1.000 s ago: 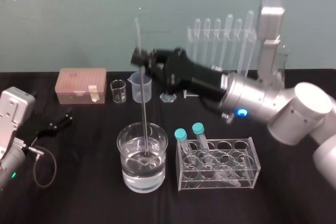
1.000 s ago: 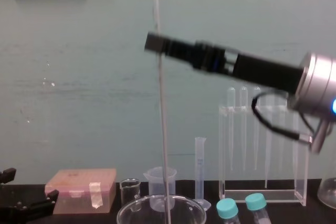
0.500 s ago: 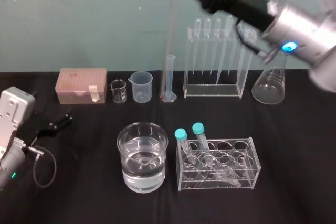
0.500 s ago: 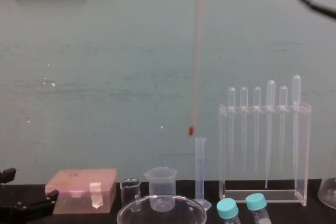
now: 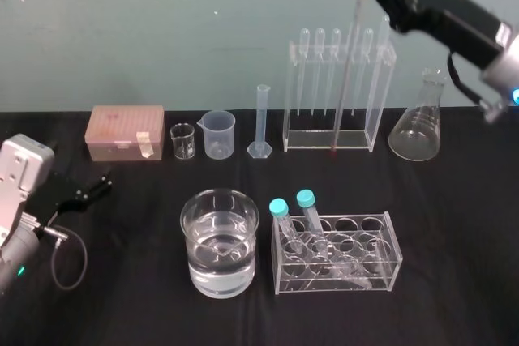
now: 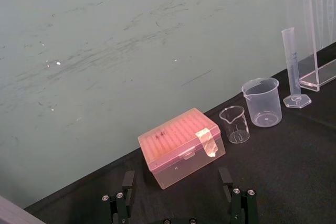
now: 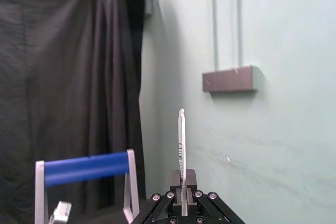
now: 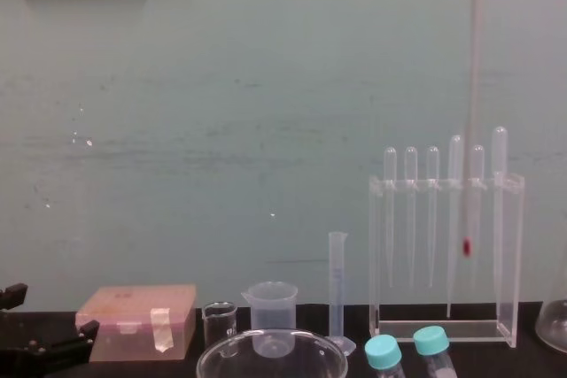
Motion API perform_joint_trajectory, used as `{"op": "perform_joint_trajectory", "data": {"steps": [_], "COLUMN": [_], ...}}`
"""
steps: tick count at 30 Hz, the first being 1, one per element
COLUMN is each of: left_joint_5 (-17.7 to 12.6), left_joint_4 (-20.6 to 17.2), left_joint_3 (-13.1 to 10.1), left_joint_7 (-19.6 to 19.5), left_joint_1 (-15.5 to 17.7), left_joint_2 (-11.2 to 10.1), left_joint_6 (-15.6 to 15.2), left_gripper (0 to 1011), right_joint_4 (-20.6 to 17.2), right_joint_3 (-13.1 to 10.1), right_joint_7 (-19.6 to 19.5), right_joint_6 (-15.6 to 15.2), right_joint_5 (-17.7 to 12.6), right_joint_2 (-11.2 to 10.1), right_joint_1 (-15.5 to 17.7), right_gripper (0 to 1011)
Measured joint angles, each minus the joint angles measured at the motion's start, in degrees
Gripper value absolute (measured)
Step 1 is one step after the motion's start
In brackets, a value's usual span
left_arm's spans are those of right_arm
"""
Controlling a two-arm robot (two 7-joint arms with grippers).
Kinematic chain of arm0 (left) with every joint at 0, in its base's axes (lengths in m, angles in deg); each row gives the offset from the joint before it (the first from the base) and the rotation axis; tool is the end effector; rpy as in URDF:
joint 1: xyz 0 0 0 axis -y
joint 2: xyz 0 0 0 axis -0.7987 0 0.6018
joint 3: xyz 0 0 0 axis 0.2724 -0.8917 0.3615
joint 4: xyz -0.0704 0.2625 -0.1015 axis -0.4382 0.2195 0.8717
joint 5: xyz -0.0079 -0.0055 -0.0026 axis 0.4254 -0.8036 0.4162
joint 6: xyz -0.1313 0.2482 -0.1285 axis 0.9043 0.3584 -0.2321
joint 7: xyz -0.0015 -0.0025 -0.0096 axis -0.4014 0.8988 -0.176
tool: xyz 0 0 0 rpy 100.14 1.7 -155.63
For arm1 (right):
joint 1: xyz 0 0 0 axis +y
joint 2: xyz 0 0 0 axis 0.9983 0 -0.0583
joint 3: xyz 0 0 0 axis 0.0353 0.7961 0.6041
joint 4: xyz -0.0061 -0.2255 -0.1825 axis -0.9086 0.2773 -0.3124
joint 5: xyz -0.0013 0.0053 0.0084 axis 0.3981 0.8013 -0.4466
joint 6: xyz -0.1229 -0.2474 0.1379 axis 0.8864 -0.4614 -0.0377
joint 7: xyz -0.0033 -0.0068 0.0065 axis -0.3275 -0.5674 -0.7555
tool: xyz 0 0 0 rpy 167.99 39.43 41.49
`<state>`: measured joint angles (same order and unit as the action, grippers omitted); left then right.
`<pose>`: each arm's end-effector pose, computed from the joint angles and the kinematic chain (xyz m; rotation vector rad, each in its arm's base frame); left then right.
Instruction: Hold the thermometer with one hand and immerse one end into the beaker, then reinsert it into the test tube rack.
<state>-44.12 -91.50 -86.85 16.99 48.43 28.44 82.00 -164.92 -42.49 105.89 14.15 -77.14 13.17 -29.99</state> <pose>0.3581 0.0826 -0.3022 0.3044 -0.2850 1.2480 0.3964 -0.0777 -0.1051 0.3053 -0.1601 -0.5875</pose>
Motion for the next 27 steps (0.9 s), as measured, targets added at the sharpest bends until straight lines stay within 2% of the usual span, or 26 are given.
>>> {"op": "perform_joint_trajectory", "data": {"steps": [5,9,18,27], "left_joint_5": [0.0,0.0,0.0,0.0], "left_joint_4": [0.0,0.0,0.0,0.0], "left_joint_3": [0.0,0.0,0.0,0.0], "left_joint_7": [0.0,0.0,0.0,0.0], "left_joint_1": [0.0,0.0,0.0,0.0], "left_joint_2": [0.0,0.0,0.0,0.0], "left_joint_6": [0.0,0.0,0.0,0.0], "left_gripper": [1008,1008,1008,1008], "right_joint_4": [-3.1,-4.4,-4.8,-2.6], "right_joint_3": [-1.4,-1.8,-1.8,-1.3], "right_joint_7": [-2.8,-3.6,-3.7,-2.5], "right_joint_6": [-0.7,-1.4,-1.8,-0.3], "right_joint_5": [0.0,0.3,2.3,4.6], "right_joint_2": [-1.7,-2.5,-3.3,-2.0], "right_joint_1": [5.6,7.7,9.5,10.6], "right_gripper": [55,55,55,55]}}
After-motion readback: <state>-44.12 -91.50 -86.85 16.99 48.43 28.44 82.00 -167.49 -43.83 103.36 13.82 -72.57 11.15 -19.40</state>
